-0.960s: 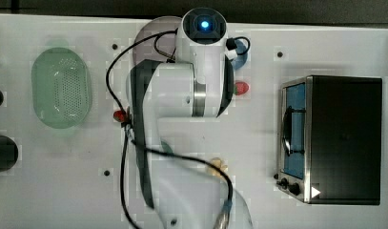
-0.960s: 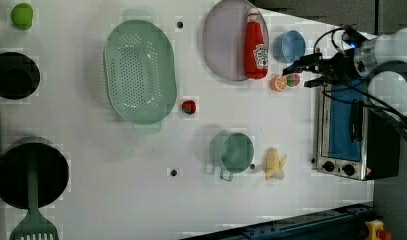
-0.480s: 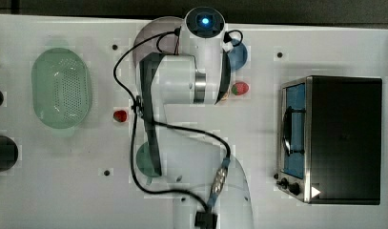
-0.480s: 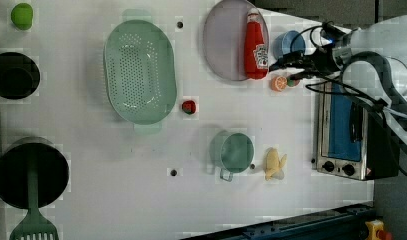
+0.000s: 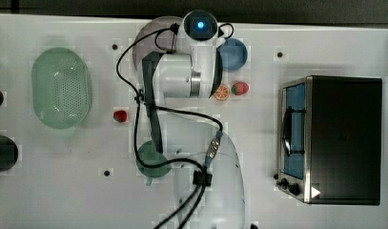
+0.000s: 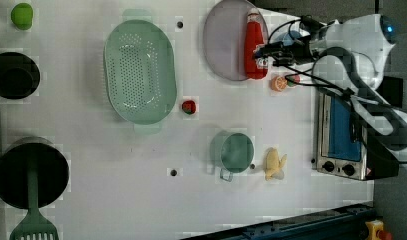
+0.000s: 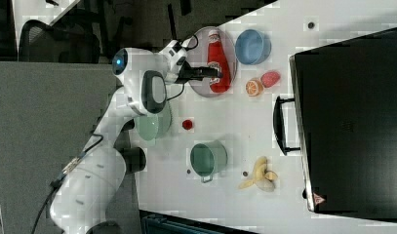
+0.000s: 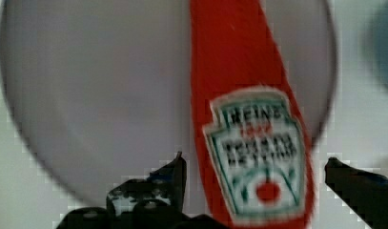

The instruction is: Pick ketchup from plate and place it on table.

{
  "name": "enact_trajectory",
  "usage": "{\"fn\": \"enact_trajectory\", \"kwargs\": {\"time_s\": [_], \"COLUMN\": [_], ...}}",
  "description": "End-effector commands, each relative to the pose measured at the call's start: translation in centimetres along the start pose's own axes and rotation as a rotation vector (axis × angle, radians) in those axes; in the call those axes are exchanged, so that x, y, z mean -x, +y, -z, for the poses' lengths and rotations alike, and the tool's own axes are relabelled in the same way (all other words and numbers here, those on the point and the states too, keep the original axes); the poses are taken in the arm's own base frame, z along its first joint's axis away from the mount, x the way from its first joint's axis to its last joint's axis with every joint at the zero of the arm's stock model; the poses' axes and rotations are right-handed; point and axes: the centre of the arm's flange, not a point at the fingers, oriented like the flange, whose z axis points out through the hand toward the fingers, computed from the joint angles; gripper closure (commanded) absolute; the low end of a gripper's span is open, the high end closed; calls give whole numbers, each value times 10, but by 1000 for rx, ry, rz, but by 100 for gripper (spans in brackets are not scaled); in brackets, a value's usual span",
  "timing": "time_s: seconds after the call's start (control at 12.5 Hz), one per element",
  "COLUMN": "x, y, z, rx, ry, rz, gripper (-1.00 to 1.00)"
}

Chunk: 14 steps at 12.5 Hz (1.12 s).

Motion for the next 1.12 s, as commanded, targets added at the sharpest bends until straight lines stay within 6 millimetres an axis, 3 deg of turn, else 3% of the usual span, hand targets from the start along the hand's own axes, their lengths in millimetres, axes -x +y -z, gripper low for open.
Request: {"fn": "enact_trajectory", "kwargs": {"time_s": [0.08,0.48,0.56,0.8,0.96,1.12], "x": [-9,-13,-14,-18,-19,-23], "y": [-18,-13,-14,-15,-16,-17], "z": [-2,-33,-33,-25,-16,7], "rx": [6,10,8,5,4,-1], "ry": [62,105,112,125,131,161], "rz": [102,107,108,106,106,96], "gripper": [-100,-100,-92,-20,-17,-17]}}
